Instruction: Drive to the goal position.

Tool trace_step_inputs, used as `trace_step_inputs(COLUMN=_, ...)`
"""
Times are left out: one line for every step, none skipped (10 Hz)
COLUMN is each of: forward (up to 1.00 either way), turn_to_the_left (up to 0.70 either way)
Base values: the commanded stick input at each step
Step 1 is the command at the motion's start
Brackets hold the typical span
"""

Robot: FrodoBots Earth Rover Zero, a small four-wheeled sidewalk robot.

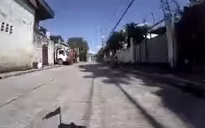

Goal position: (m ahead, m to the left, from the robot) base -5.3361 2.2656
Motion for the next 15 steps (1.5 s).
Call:
trace_step_inputs(forward=0.85, turn_to_the_left=-0.03)
trace_step_inputs(forward=0.85, turn_to_the_left=-0.03)
trace_step_inputs(forward=0.85, turn_to_the_left=-0.03)
trace_step_inputs(forward=0.85, turn_to_the_left=-0.03)
trace_step_inputs(forward=0.85, turn_to_the_left=-0.03)
trace_step_inputs(forward=0.85, turn_to_the_left=-0.03)
trace_step_inputs(forward=0.85, turn_to_the_left=-0.03)
trace_step_inputs(forward=0.85, turn_to_the_left=-0.03)
trace_step_inputs(forward=0.85, turn_to_the_left=-0.03)
trace_step_inputs(forward=0.85, turn_to_the_left=-0.03)
trace_step_inputs(forward=0.85, turn_to_the_left=-0.03)
trace_step_inputs(forward=0.85, turn_to_the_left=-0.03)
trace_step_inputs(forward=0.85, turn_to_the_left=-0.03)
trace_step_inputs(forward=0.85, turn_to_the_left=-0.03)
trace_step_inputs(forward=0.85, turn_to_the_left=-0.03)
